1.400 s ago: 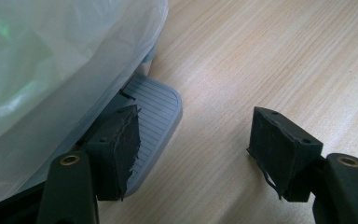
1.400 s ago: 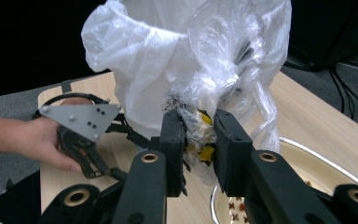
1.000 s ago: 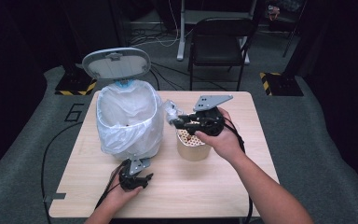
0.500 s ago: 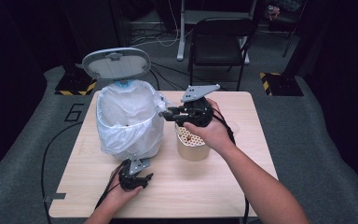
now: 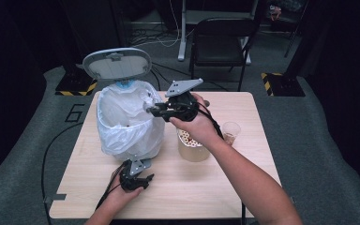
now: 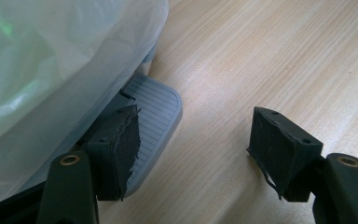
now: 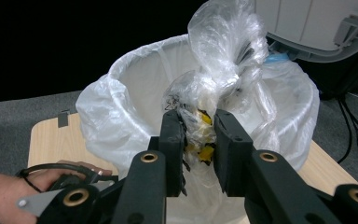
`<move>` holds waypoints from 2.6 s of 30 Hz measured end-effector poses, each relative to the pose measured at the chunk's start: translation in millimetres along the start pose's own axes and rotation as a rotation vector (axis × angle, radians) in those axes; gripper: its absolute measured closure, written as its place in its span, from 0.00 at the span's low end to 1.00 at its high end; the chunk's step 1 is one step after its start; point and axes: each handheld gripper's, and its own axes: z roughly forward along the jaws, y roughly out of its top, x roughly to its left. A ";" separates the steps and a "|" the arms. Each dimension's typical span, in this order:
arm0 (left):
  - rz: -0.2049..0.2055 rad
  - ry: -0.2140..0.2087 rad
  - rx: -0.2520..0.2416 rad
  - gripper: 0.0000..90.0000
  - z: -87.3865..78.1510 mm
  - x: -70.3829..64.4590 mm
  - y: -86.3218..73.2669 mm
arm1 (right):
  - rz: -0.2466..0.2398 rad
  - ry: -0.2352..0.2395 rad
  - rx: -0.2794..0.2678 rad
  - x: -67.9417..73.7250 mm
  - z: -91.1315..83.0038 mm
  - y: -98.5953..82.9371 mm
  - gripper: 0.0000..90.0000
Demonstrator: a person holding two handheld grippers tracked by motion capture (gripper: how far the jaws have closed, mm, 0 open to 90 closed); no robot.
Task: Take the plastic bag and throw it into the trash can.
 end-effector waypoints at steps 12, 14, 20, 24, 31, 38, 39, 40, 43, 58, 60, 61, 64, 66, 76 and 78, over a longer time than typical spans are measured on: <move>0.000 0.000 -0.014 0.37 0.8 0.1 0.1 | 0.008 0.008 -0.006 -3.8 23.5 9.0 0.83; 0.001 0.003 -0.014 0.37 0.7 0.0 0.1 | 0.008 0.004 -0.005 -4.7 28.9 10.9 0.83; 0.018 0.003 -0.012 0.37 0.3 1.5 0.4 | 0.001 0.008 -0.006 -5.9 41.5 19.9 0.83; 0.021 -0.008 0.003 0.37 -0.9 2.5 0.9 | 0.001 0.008 -0.009 -6.4 49.1 26.0 0.83; 0.020 -0.010 0.005 0.37 -1.1 2.7 1.0 | -0.004 0.013 -0.011 -4.8 61.0 32.5 0.83; 0.021 -0.009 0.006 0.37 -1.2 2.7 1.0 | -0.009 0.006 0.006 -6.4 71.7 37.9 0.82; 0.020 -0.010 0.005 0.37 -1.1 2.7 1.0 | -0.009 0.005 0.006 -7.0 73.7 38.7 0.82; 0.019 -0.010 0.005 0.37 -1.1 2.7 1.0 | -0.004 0.004 0.007 -6.8 75.0 39.2 0.82; 0.021 -0.008 0.004 0.37 -1.0 2.6 0.9 | -0.011 0.006 0.015 -5.9 80.1 40.7 0.81; 0.021 -0.011 0.010 0.37 -1.6 3.0 1.1 | -0.022 -0.009 0.014 -0.7 81.9 40.0 0.48; 0.014 0.010 -0.015 0.37 0.4 1.9 0.3 | -0.026 -0.019 0.003 0.3 74.0 40.3 0.48; 0.013 0.011 -0.019 0.37 0.7 1.7 0.1 | -0.027 -0.024 -0.002 0.7 69.1 40.5 0.48; 0.019 -0.012 0.008 0.37 -1.4 3.0 1.2 | -0.019 -0.044 -0.007 -0.1 54.5 40.4 0.47; 0.018 -0.010 0.004 0.37 -0.9 2.7 1.1 | -0.014 -0.066 -0.019 -0.5 44.6 38.9 0.47; -0.014 -0.007 -0.002 0.37 -0.3 -0.1 0.0 | -0.004 -0.156 -0.015 -16.9 -2.0 10.9 0.49; -0.008 -0.007 0.002 0.37 -0.5 0.4 0.0 | 0.000 -0.188 -0.005 -23.1 -7.9 2.7 0.50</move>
